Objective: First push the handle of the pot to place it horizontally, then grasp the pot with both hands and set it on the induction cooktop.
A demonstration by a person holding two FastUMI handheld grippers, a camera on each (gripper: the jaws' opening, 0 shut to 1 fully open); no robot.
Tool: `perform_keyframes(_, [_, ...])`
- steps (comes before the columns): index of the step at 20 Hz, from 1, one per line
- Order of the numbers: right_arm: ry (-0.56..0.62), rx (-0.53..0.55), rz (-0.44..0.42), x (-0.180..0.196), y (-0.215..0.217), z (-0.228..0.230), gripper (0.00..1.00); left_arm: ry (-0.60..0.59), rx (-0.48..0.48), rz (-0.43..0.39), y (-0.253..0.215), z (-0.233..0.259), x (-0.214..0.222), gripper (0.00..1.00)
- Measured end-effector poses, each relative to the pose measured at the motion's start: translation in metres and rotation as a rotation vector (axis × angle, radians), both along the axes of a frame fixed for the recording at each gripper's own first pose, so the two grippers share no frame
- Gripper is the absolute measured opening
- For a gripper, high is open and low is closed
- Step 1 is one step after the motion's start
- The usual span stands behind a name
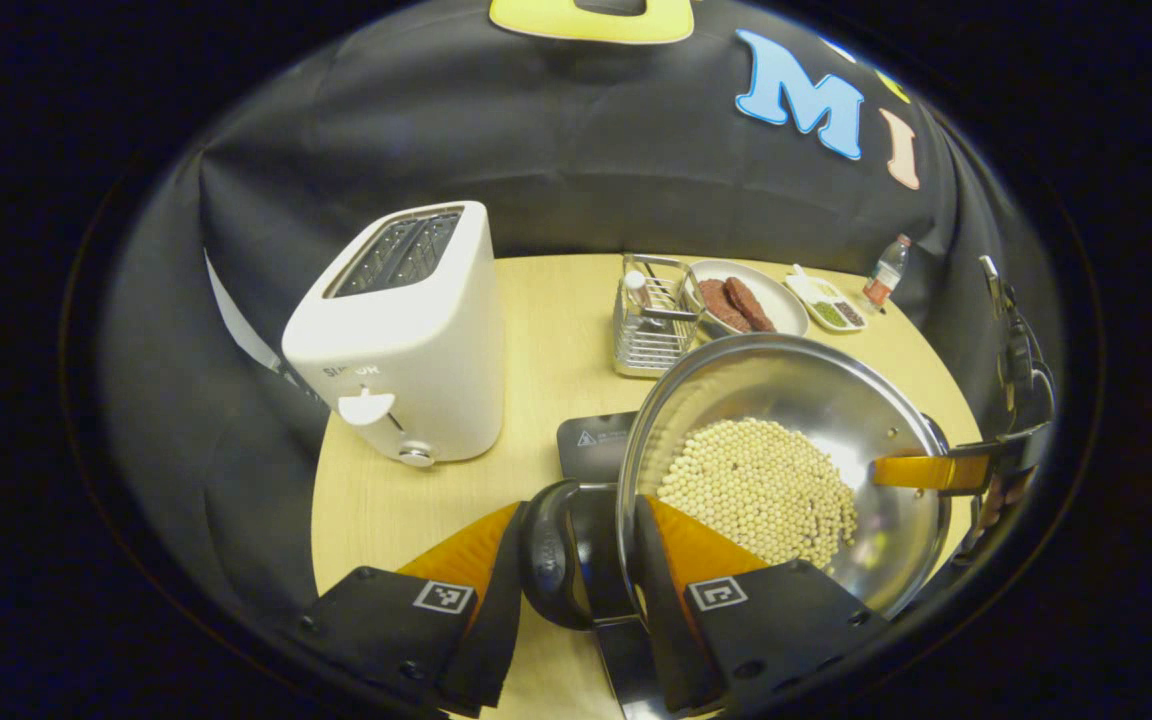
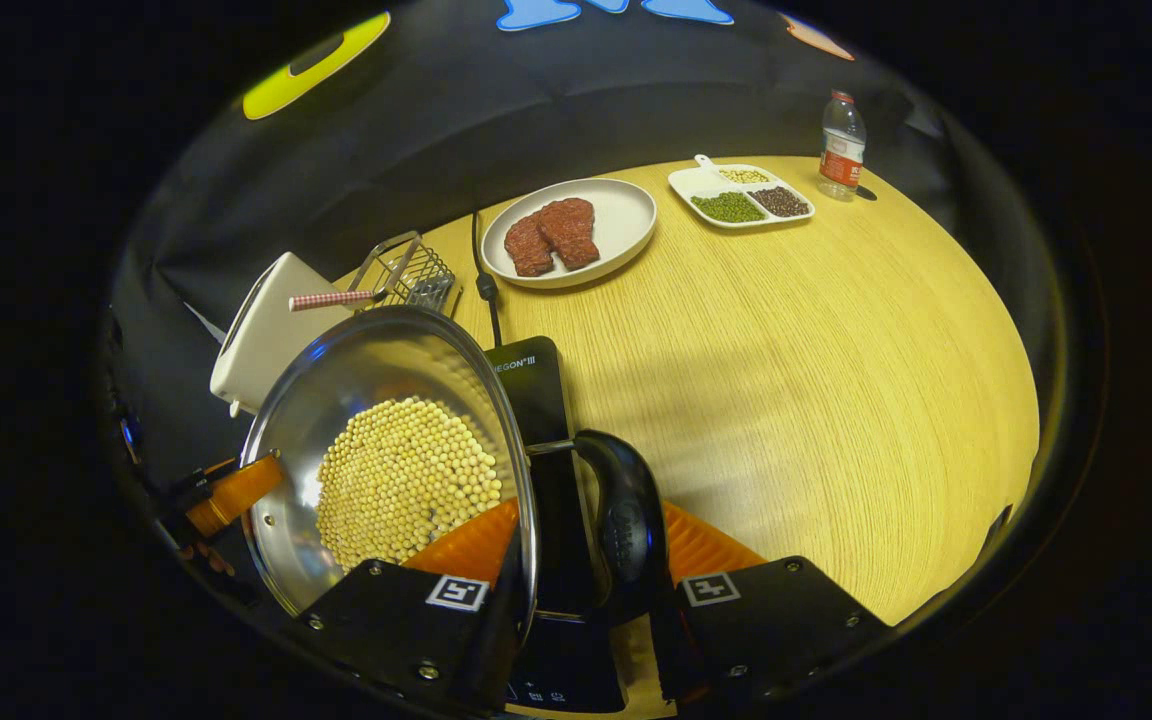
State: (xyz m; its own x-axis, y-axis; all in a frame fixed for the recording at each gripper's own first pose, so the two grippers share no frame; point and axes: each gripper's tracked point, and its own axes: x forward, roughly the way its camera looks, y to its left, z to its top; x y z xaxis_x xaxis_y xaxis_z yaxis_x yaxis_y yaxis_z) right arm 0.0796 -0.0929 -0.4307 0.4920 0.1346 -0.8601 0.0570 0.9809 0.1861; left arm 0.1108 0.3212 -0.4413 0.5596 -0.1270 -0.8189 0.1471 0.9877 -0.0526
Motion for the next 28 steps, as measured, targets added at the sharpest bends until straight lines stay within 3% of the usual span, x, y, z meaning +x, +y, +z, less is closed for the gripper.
perform_keyframes(12, [-0.039,0.022,-0.003,-0.022,-0.003,0.004,0.55,-0.055,-0.043,0.020,0.003,0.000,-0.003,0.63])
perform_keyframes(13, [-0.053,0.005,0.013,-0.022,-0.003,0.008,0.57,-0.063,-0.052,0.034,0.003,0.003,-0.004,0.70])
perform_keyframes(14, [-0.079,-0.024,0.029,-0.018,-0.004,0.015,0.62,-0.090,-0.057,0.051,0.005,0.010,0.000,0.65])
perform_keyframes(16, [-0.154,-0.068,0.065,-0.009,-0.005,0.037,0.71,-0.145,-0.072,0.091,0.011,0.030,0.006,0.76])
perform_keyframes(18, [-0.214,-0.065,0.104,-0.005,-0.003,0.062,0.73,-0.180,-0.061,0.133,0.020,0.046,0.006,0.84])
perform_keyframes(20, [-0.276,-0.085,0.131,-0.003,-0.010,0.091,0.98,-0.230,-0.040,0.163,0.026,0.072,0.004,0.85])
perform_keyframes(24, [-0.429,-0.089,0.161,0.003,-0.019,0.147,0.98,-0.341,-0.014,0.197,0.003,0.132,-0.006,0.85])
perform_keyframes(28, [-0.572,-0.064,0.162,0.003,-0.046,0.223,0.99,-0.482,-0.037,0.217,-0.061,0.199,-0.008,0.84])
